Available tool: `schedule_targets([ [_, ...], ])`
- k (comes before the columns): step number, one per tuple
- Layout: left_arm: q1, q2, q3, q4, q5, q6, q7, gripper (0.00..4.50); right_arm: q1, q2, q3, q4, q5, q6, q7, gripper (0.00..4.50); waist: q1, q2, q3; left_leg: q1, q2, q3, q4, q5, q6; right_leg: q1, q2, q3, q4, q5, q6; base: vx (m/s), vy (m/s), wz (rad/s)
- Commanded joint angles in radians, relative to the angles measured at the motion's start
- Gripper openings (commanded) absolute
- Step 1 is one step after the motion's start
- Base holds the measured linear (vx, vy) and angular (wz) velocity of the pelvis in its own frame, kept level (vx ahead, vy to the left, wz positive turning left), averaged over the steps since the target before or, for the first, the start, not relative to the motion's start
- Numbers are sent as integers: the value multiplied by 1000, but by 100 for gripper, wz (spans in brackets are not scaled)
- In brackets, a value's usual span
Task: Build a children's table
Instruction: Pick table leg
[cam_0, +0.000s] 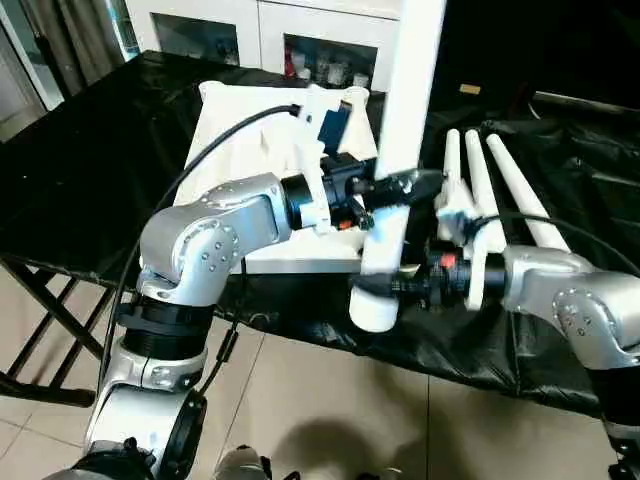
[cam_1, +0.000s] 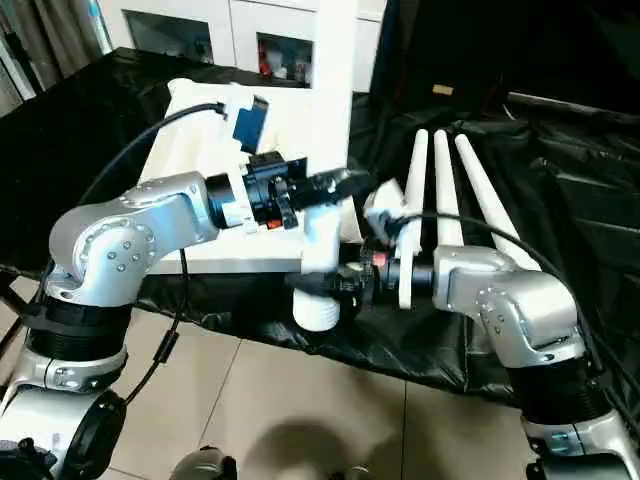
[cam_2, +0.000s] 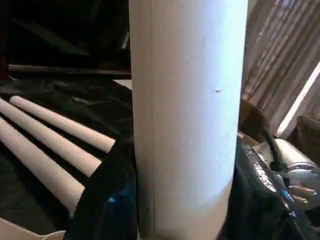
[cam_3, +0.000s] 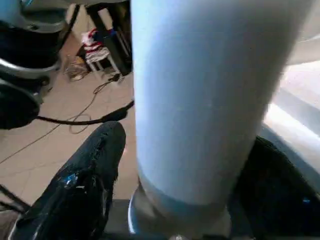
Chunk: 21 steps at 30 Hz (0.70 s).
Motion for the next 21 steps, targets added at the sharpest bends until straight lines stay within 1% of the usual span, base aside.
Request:
schedule_targets([
  [1,-27,5,-14,-26,-19,13,-14,186,-22,-7,3,14,-12,-12,11,341,0,-15,-96,12,33,-7,-65,-96,3,59,-80,50,-87,-242,-142,0,0,0],
  [8,-20,15,-23,-27,-15,11,-46,186,-28,4,5,34,-13,-18,24,341,0,-15,-97,12,33,-7,-64,-97,3,59,-80,49,-86,-235,-148,0,0,0],
  [10,-17,17,-29,-28,-14,10,-54,186,-28,6,9,40,-18,-21,27,313,0,-14,-97,12,32,-7,-65,-96,2,59,-80,49,-87,-244,-145,0,0,0],
  [13,-17,16,-30,-29,-17,9,-53,186,-26,5,14,42,-22,-24,30,303,0,-15,-97,11,33,-7,-64,-94,3,60,-79,50,-84,-229,-148,0,0,0],
  [14,-18,13,-30,-28,-18,8,-51,186,-25,7,16,43,-23,-23,31,280,0,-13,-97,12,33,-7,-64,-94,2,59,-79,50,-85,-229,-149,0,0,0],
  [16,-18,9,-29,-29,-20,9,-49,186,-23,9,18,44,-25,-24,32,261,0,-14,-98,12,32,-7,-64,-93,3,60,-79,50,-84,-226,-151,0,0,0],
  [19,-18,4,-29,-31,-21,11,-46,186,-19,12,20,45,-26,-23,31,227,1,-13,-98,12,33,-7,-63,-92,4,60,-79,50,-84,-221,-154,0,0,0],
  [21,-19,3,-28,-29,-19,10,-45,186,-18,15,19,46,-28,-25,28,216,1,-13,-98,11,32,-7,-63,-93,4,61,-79,50,-84,-221,-154,0,0,0],
])
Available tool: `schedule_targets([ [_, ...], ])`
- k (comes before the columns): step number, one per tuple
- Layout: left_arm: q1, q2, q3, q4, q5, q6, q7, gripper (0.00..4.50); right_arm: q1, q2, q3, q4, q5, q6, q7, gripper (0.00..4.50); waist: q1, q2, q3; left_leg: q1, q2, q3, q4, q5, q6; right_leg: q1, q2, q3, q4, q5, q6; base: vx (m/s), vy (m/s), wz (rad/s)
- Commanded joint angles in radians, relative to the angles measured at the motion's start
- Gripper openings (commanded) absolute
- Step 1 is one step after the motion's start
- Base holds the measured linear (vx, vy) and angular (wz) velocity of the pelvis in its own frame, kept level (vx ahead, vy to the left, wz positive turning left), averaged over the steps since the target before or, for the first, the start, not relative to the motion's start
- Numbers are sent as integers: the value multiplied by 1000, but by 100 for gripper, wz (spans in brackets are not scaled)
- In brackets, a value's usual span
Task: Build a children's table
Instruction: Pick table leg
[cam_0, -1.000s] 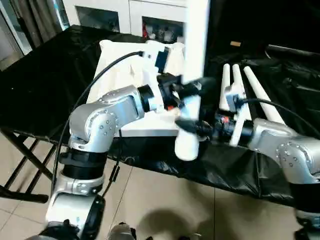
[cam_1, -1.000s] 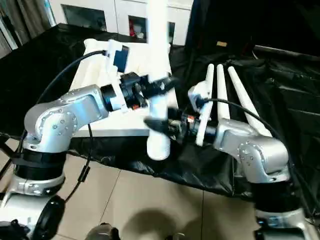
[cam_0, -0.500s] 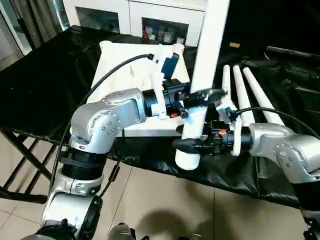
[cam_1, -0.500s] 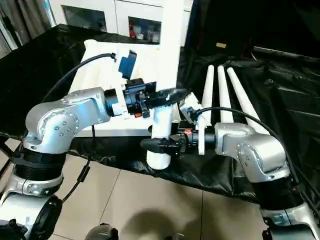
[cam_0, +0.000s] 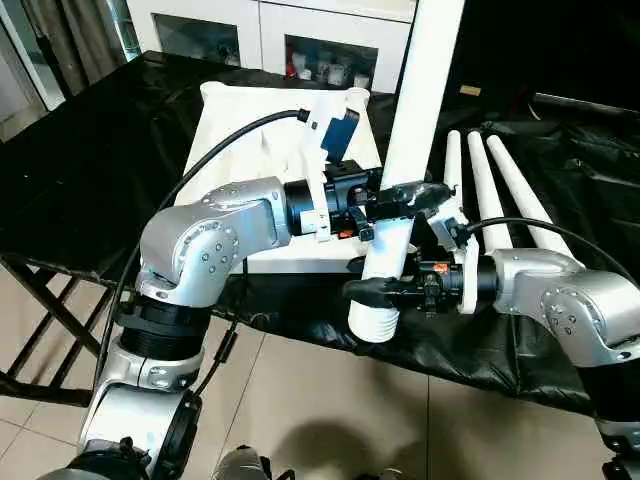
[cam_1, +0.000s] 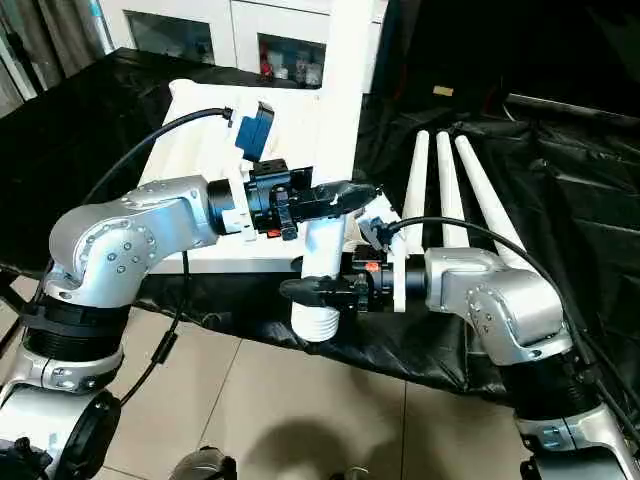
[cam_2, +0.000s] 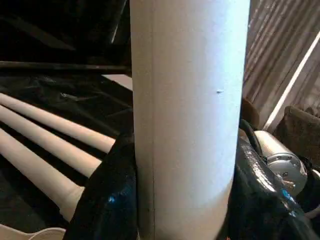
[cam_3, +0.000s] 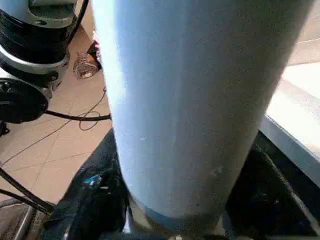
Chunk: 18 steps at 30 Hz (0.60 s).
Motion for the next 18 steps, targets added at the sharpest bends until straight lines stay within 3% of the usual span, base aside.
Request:
schedule_targets([
  [1,-20,-10,-9,-26,-10,4,-2,186,-6,0,0,12,-12,-7,-11,216,1,-12,-97,12,33,-7,-64,-96,4,60,-79,50,-85,-225,-152,0,0,0],
  [7,-24,-11,-9,-21,8,-10,11,186,-8,13,-11,21,-21,-10,-30,192,1,-9,-98,12,33,-8,-64,-98,1,60,-79,49,-85,-224,-154,0,0,0],
  [8,-24,-12,-8,-20,7,-9,11,242,-7,16,-13,22,-22,-11,-34,190,0,-10,-98,12,33,-8,-64,-98,1,60,-79,50,-86,-223,-154,0,0,0],
  [11,-23,-28,13,-32,-4,-56,0,262,0,49,-40,29,-22,-40,-69,190,0,-7,-99,12,33,-8,-64,-99,-3,59,-80,49,-84,-209,-163,0,0,0],
  [15,-46,-124,156,-14,-91,-125,87,288,14,90,-87,26,-4,-70,-110,190,2,-9,-101,10,33,-8,-62,-102,-2,65,-82,48,-83,-180,-187,0,0,0],
  [18,-61,-149,223,-1,-115,-171,132,288,25,114,-116,18,4,-81,-144,190,2,-9,-99,10,31,-8,-62,-109,4,63,-81,48,-85,-187,-187,0,0,0],
])
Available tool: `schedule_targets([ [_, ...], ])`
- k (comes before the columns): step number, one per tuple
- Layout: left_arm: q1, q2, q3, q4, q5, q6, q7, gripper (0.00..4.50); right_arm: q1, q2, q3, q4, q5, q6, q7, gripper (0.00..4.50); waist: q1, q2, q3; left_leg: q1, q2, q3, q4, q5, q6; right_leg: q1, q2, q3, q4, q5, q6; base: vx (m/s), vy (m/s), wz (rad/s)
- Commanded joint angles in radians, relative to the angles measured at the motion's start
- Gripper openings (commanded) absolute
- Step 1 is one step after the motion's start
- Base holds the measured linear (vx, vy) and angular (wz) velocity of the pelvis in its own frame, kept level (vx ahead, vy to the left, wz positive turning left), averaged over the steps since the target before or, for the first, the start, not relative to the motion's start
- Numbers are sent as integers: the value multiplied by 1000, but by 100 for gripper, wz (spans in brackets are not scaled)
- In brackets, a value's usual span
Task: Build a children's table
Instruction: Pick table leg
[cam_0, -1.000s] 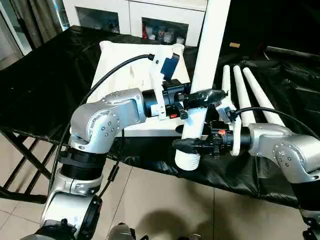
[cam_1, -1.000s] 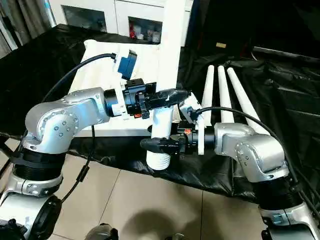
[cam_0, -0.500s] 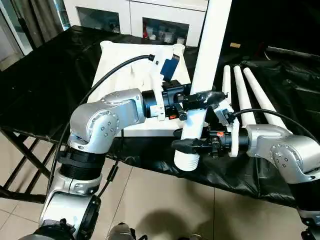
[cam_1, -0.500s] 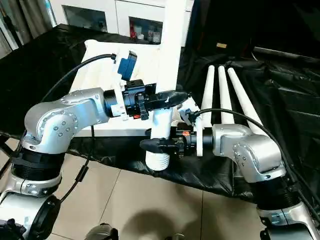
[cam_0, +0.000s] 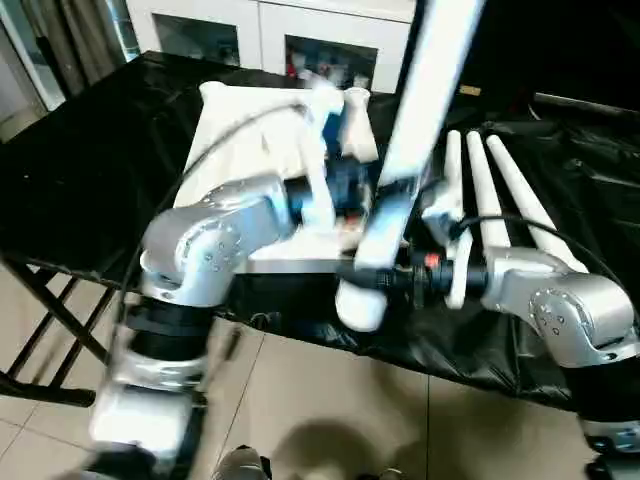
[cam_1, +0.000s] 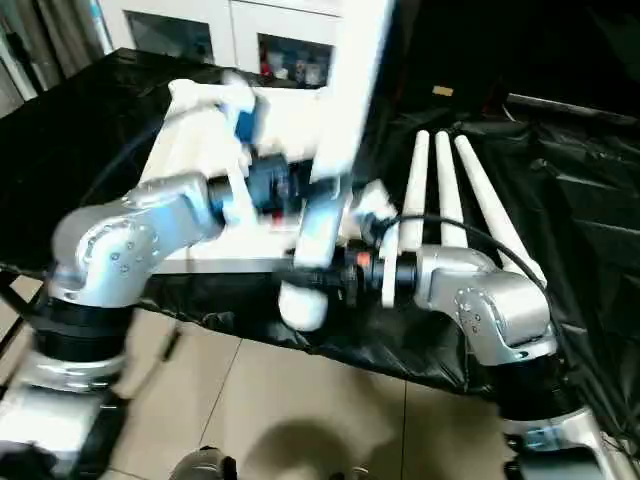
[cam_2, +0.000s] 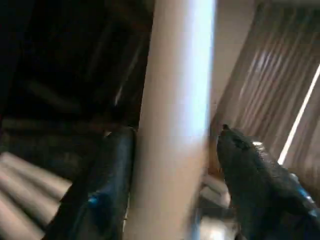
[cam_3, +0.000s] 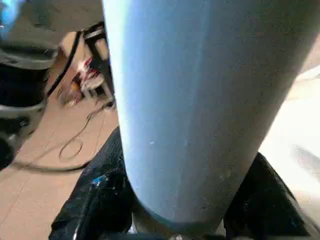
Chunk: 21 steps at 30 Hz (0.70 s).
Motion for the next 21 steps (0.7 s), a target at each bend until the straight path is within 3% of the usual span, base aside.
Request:
schedule_targets([
  [1,-21,-7,40,-6,-20,-46,32,288,11,5,-39,3,5,-15,-38,190,1,-10,-98,10,29,-8,-63,-112,4,63,-80,47,-87,-204,-178,0,0,0],
  [2,-22,-6,43,-4,-14,-55,37,288,13,7,-43,2,2,-21,-44,190,1,-10,-99,11,30,-8,-63,-111,4,63,-79,47,-88,-206,-172,0,0,0],
  [3,-30,3,64,8,30,-111,75,288,21,28,-68,0,-24,-58,-108,190,0,0,-98,10,32,-10,-65,-113,2,62,-78,48,-89,-206,-162,0,0,0],
  [4,-36,38,64,29,122,-161,136,288,31,48,-99,-4,-57,-104,-184,190,-1,3,-98,10,32,-11,-66,-120,-8,59,-78,48,-91,-212,-147,0,0,0],
  [5,-36,38,64,29,122,-161,136,288,31,48,-99,-4,-57,-104,-184,190,-3,2,-100,13,31,-12,-68,-128,-17,60,-76,46,-91,-226,-123,0,0,0],
  [6,-30,64,48,38,193,-203,153,288,36,67,-127,-6,-66,-126,-228,190,-3,3,-99,13,31,-14,-70,-126,-17,59,-75,47,-93,-232,-108,0,0,0],
  [8,3,124,-2,51,321,-256,175,288,51,77,-155,-18,-108,-167,-298,189,-6,5,-100,17,33,-15,-72,-126,-30,56,-74,48,-92,-231,-93,0,0,0],
  [10,6,127,-5,52,327,-258,177,288,52,77,-156,-19,-112,-169,-304,189,-8,9,-101,18,32,-13,-72,-130,-38,57,-75,48,-85,-207,-107,0,0,0],
  [11,71,171,-53,44,396,-272,188,288,88,81,-157,-48,-194,-226,-386,189,-4,27,-101,19,33,-16,-71,-135,-41,54,-76,48,-83,-198,-118,0,0,0],
  [12,71,171,-53,44,396,-272,188,288,88,81,-157,-48,-194,-226,-386,189,-7,16,-101,18,34,-13,-72,-131,-44,53,-74,49,-84,-176,-113,0,0,0],
  [13,134,194,-82,25,434,-286,193,288,119,87,-158,-75,-230,-189,-459,189,-7,22,-101,21,32,-12,-72,-140,-43,51,-72,50,-84,-175,-119,0,0,0],
  [14,174,204,-95,13,447,-295,196,288,137,89,-154,-90,-257,-163,-509,189,-11,24,-102,17,33,-15,-74,-119,-41,56,-70,50,-82,-145,-120,0,0,0],
  [15,220,202,-94,5,461,-296,227,288,159,100,-156,-97,-292,-175,-565,189,-9,34,-105,16,29,-14,-73,-122,-44,55,-71,49,-79,-145,-125,0,0,0],
  [17,260,198,-87,-3,485,-306,271,288,177,122,-174,-103,-300,-177,-612,189,-15,35,-107,16,28,-11,-73,-158,-45,55,-71,50,-87,-185,-125,0,0,0],
  [18,328,200,-85,-27,527,-343,300,288,205,138,-182,-119,-330,-200,-663,189,-17,34,-106,17,26,-11,-74,-170,-44,55,-71,49,-91,-206,-120,0,0,0],
  [19,328,200,-85,-27,527,-343,300,288,205,138,-182,-119,-330,-200,-663,189,-19,32,-103,18,30,-13,-77,-190,-44,53,-72,49,-95,-241,-109,0,0,0],
  [21,453,202,-65,-67,570,-349,342,288,256,173,-197,-165,-354,-213,-726,189,-32,34,-100,18,30,-13,-81,-212,-45,50,-69,50,-98,-269,-93,0,0,0],
])
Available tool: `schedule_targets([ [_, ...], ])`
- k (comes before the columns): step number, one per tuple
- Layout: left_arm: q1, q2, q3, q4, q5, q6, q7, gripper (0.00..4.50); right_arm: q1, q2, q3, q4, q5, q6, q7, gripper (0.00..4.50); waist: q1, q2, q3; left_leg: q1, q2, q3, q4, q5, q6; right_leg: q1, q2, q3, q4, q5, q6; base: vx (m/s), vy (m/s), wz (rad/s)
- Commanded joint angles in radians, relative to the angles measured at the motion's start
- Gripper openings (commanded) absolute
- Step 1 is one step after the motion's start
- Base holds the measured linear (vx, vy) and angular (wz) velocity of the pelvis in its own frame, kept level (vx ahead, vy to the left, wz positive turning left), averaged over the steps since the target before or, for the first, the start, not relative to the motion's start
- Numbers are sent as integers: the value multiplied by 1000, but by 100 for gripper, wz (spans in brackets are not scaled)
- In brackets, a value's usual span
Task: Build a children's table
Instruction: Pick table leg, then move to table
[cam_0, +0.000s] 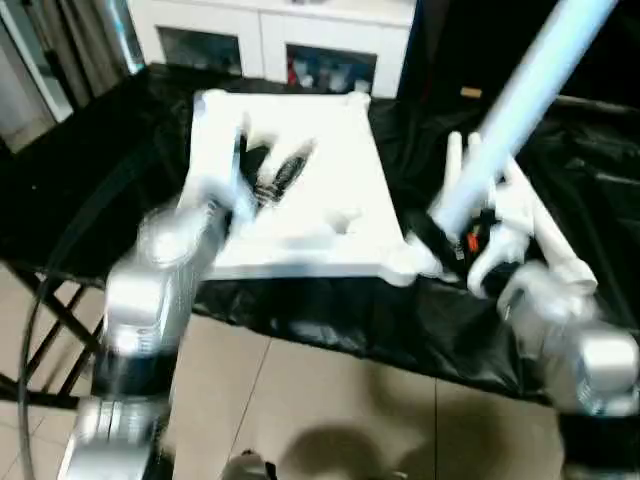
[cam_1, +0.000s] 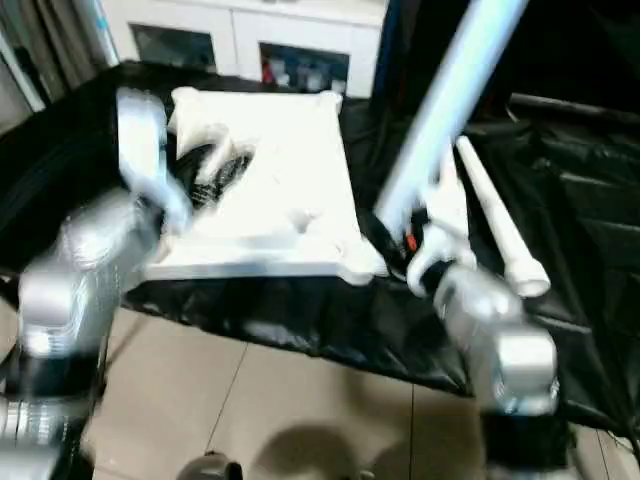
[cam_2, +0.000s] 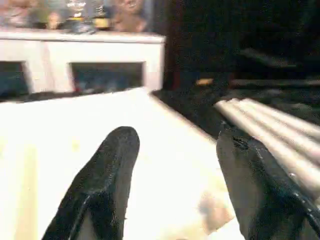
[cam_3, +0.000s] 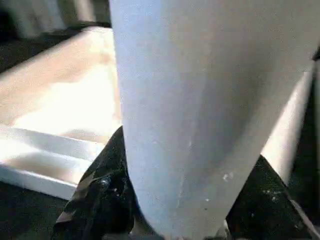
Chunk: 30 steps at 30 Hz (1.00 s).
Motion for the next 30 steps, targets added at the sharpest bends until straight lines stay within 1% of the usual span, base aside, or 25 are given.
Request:
schedule_targets([
  [1,43,3,15,-27,33,-11,27,288,12,13,-32,-57,-16,-11,-42,189,-12,3,-81,14,30,-13,-77,-226,-40,48,-69,50,-96,-277,-98,0,0,0],
  [2,147,10,18,-56,59,-40,34,288,55,28,-16,-100,-59,-8,-86,189,-16,2,-79,15,28,-12,-77,-236,-40,47,-68,49,-99,-300,-91,0,0,0],
  [4,187,-6,28,-72,86,-72,76,288,82,30,10,-119,-109,-63,-107,189,-23,-4,-79,16,29,-14,-80,-253,-33,44,-68,49,-104,-345,-69,0,0,0],
  [6,221,-14,34,-94,113,-80,124,288,104,38,38,-116,-188,-171,-157,189,-34,-5,-73,18,28,-14,-81,-291,-37,35,-69,47,-115,-407,-51,0,0,0],
  [7,221,-14,34,-94,113,-80,124,288,104,38,38,-116,-188,-171,-157,189,-38,-6,-71,22,24,-14,-80,-317,-33,33,-68,45,-121,-459,-36,0,0,0],
  [8,238,-22,41,-110,112,-84,139,288,112,49,44,-101,-214,-253,-176,189,-38,-6,-71,22,24,-14,-80,-317,-33,33,-68,45,-121,-459,-36,0,0,0],
  [9,253,-26,47,-123,110,-85,148,288,117,75,33,-86,-196,-267,-187,189,-39,-18,-71,21,26,-15,-80,-319,-28,32,-73,45,-123,-480,-28,0,0,0],
  [10,253,-26,47,-123,110,-85,148,288,117,75,33,-86,-196,-267,-187,189,-40,-11,-69,21,26,-16,-81,-321,-23,29,-72,44,-125,-490,-23,0,0,0],
  [11,265,-30,49,-132,105,-84,149,288,118,92,28,-66,-184,-251,-200,189,-43,-18,-68,22,25,-16,-83,-332,-23,28,-67,43,-127,-495,-11,0,0,0],
  [12,265,-30,49,-132,105,-84,149,288,118,92,28,-66,-184,-251,-200,189,-43,-12,-69,26,26,-17,-84,-343,-26,23,-65,44,-126,-482,-11,0,0,0],
  [14,278,-39,43,-151,114,-89,154,288,139,109,45,-64,-113,-218,-113,189,-45,-27,-71,26,26,-18,-87,-368,-25,28,-65,43,-125,-483,-4,0,0,0],
  [16,280,-39,38,-156,120,-93,155,288,144,112,58,-64,-95,-203,-84,189,-44,-21,-68,41,28,-22,-90,-455,-32,26,-67,40,-132,-558,11,0,0,0],
  [17,277,-39,38,-159,123,-92,156,288,146,113,73,-63,-91,-205,-64,189,-48,-27,-67,52,28,-25,-93,-509,-35,28,-64,33,-140,-605,17,0,0,0],
  [19,273,-40,41,-161,123,-93,161,288,142,119,81,-55,-91,-209,-63,189,-50,-25,-64,65,27,-26,-94,-554,-32,34,-61,24,-148,-644,17,0,0,0],
  [20,269,-39,41,-164,126,-93,165,288,135,129,83,-40,-84,-226,-58,189,-54,-25,-58,84,25,-24,-95,-591,-22,37,-59,12,-166,-684,14,0,0,0],
  [21,266,-35,36,-164,131,-94,162,288,130,136,80,-32,-84,-236,-63,189,-69,-19,-42,118,25,-28,-91,-676,-24,37,-49,-25,-199,-744,25,0,0,0],
  [22,266,-35,35,-165,131,-94,162,288,130,136,80,-31,-84,-237,-63,189,-74,-15,-42,122,30,-33,-96,-695,-27,48,-49,-35,-199,-729,24,0,0,0],
  [23,266,-34,35,-165,132,-94,162,288,130,136,80,-30,-84,-238,-65,189,-88,-6,-36,113,51,-46,-120,-767,-37,76,-45,-52,-178,-655,16,0,0,0],
  [24,261,-29,31,-163,135,-93,155,288,132,137,77,-34,-85,-240,-68,189,-85,9,-42,103,64,-53,-140,-806,-44,101,-46,-49,-148,-586,3,0,0,0],
  [25,256,-28,30,-160,136,-93,153,288,132,137,74,-34,-88,-241,-72,189,-88,7,-48,96,79,-58,-164,-838,-47,117,-51,-25,-96,-447,-26,0,0,0],
  [26,252,-26,28,-156,137,-96,148,288,133,138,72,-35,-84,-246,-65,189,-89,1,-50,110,68,-54,-155,-825,-48,103,-59,-18,-117,-454,-41,51,7,-13],
  [27,250,-26,28,-153,137,-98,146,288,134,138,71,-36,-82,-249,-61,189,-93,-12,-44,120,30,-33,-114,-742,-46,83,-80,-16,-176,-634,-38,62,-27,-9],
  [28,247,-26,25,-147,140,-99,145,288,137,142,65,-38,-90,-256,-75,189,-86,-12,-46,107,12,-23,-86,-601,-29,97,-104,-11,-202,-784,-9,62,-27,-9],
  [29,247,-27,23,-146,141,-100,143,288,139,145,62,-39,-97,-269,-83,189,-79,-20,-56,81,9,-21,-85,-492,-13,122,-107,-5,-196,-815,13,84,-24,-15],
  [30,245,-26,20,-144,140,-99,142,288,140,149,57,-37,-103,-287,-93,189,-75,-21,-62,69,11,-22,-91,-456,-8,129,-103,-6,-190,-796,17,94,-13,-17],
])
